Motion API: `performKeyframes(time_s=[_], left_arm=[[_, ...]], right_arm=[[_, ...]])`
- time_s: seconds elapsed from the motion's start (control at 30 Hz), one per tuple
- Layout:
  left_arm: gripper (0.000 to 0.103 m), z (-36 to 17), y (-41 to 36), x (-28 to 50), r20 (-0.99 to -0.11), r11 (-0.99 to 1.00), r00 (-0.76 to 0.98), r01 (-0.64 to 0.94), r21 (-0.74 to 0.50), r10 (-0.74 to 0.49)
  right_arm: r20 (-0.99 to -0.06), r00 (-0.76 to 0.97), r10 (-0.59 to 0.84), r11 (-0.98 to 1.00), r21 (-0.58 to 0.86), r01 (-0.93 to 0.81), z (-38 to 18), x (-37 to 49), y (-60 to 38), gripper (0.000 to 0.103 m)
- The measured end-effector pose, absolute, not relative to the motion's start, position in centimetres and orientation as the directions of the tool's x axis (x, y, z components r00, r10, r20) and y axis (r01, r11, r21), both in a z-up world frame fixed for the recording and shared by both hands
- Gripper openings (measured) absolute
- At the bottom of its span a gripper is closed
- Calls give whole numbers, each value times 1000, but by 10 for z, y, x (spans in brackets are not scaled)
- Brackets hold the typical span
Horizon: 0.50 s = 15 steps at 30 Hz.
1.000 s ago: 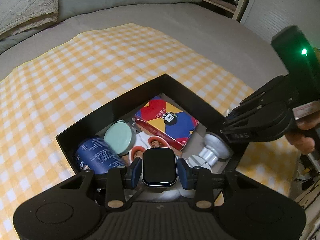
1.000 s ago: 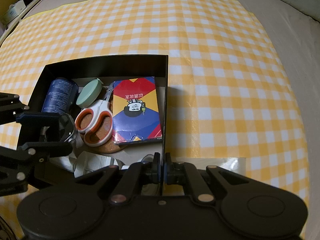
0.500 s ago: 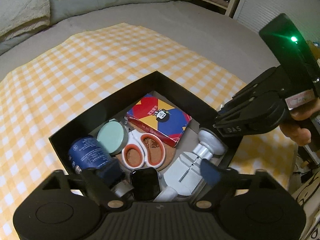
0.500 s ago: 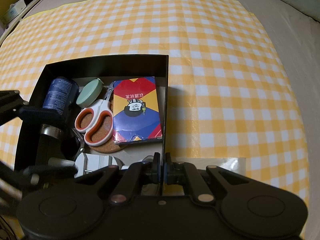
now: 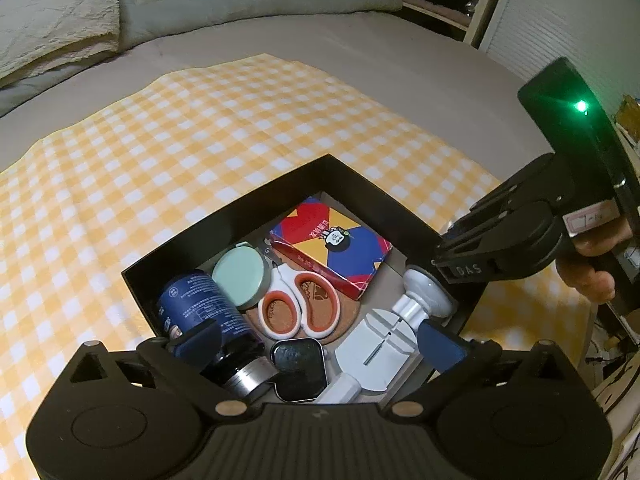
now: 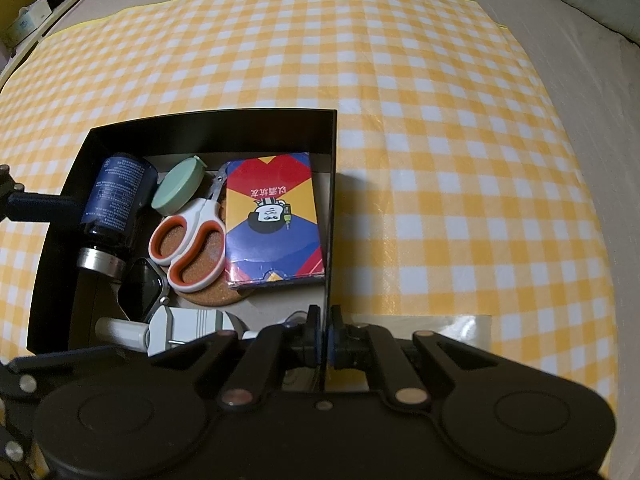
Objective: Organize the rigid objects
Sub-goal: 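Open the left tool to release the watch and lift away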
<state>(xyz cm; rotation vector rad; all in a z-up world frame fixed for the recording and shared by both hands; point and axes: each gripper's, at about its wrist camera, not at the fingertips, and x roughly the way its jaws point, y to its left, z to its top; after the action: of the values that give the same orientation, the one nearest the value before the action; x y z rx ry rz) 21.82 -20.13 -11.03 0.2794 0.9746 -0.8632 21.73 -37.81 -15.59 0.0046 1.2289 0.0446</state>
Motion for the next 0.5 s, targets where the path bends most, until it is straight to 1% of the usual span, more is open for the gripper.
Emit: performKeyframes(time_s=[0.2, 0.3, 0.4, 0.5], left_arm=[[103, -104, -196, 216, -811, 670, 283, 722, -171, -511], [103, -96, -190, 212, -799, 689, 313, 706, -166, -514], [103, -84, -181, 206, -780, 706, 346, 689, -166, -522], [103, -70, -171, 198, -760, 748, 409, 647, -149, -505]], right_arm=[[-941, 338, 22, 999, 9, -42, -158, 212, -375, 5], [-931, 364, 20, 999, 5, -42, -148, 204, -374, 7], [-898, 440, 18, 999, 1, -39, -130, 189, -371, 13], [-868, 495, 30, 999, 12, -40, -110, 174, -370, 21]])
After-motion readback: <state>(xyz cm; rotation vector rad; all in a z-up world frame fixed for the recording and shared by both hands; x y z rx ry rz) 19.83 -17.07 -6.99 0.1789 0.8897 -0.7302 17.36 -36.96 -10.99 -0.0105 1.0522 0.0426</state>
